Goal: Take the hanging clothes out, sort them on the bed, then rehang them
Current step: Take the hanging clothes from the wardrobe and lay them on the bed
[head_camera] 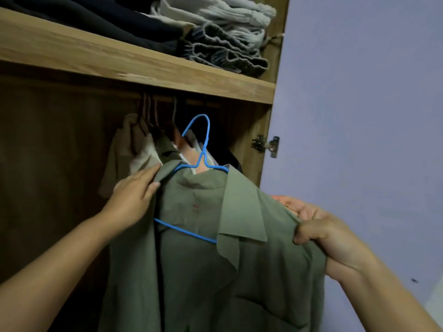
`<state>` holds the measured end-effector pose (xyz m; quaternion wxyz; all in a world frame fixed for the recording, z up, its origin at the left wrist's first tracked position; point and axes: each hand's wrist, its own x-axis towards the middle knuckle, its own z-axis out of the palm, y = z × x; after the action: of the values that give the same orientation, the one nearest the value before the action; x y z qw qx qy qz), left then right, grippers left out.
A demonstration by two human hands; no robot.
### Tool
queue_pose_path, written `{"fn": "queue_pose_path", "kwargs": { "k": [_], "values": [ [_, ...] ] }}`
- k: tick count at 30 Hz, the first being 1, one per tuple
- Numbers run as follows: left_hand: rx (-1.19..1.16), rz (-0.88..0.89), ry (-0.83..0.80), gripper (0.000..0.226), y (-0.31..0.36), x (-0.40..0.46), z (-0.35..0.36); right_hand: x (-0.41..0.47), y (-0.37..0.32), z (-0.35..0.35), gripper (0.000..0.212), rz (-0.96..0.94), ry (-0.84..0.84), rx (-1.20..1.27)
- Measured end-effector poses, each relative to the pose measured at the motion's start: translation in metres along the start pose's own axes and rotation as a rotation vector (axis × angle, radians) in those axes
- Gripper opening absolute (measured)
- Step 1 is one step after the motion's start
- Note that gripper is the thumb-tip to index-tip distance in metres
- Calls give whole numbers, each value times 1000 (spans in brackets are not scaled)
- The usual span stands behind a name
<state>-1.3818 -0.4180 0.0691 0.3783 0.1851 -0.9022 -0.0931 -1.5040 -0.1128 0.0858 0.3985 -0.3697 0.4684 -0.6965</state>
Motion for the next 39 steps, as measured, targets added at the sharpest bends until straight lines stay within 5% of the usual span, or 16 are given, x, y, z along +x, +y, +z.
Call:
{"fn": "queue_pose_path", "kwargs": {
  "k": [4, 8, 13, 20, 28, 35, 39],
  "values": [
    [-70, 73, -73, 27, 39, -13, 15, -49, -10, -28, 72, 14, 36, -40],
    [-190, 75, -65, 40, 78, -27, 32, -98, -26, -49, 63, 44, 170, -205],
    [-233, 221, 15, 43, 131, -37, 58, -154, -47, -43, 29, 51, 472, -778],
    [-430, 348, -62, 52, 196, -33, 80, -189, -25, -25, 37, 48, 1000, -1442],
    [-726, 662, -311, 59, 266, -61, 100, -269, 15, 2, 50, 135, 1566, -1526],
    [-993, 913, -611, 41, 352, -124, 110, -369, 38, 54, 49, 368, 1866, -1553],
    [-1025, 1017, -669, 60, 410, -172, 98, -433, 45, 91, 47, 522, 2023, -1491]
  ]
}}
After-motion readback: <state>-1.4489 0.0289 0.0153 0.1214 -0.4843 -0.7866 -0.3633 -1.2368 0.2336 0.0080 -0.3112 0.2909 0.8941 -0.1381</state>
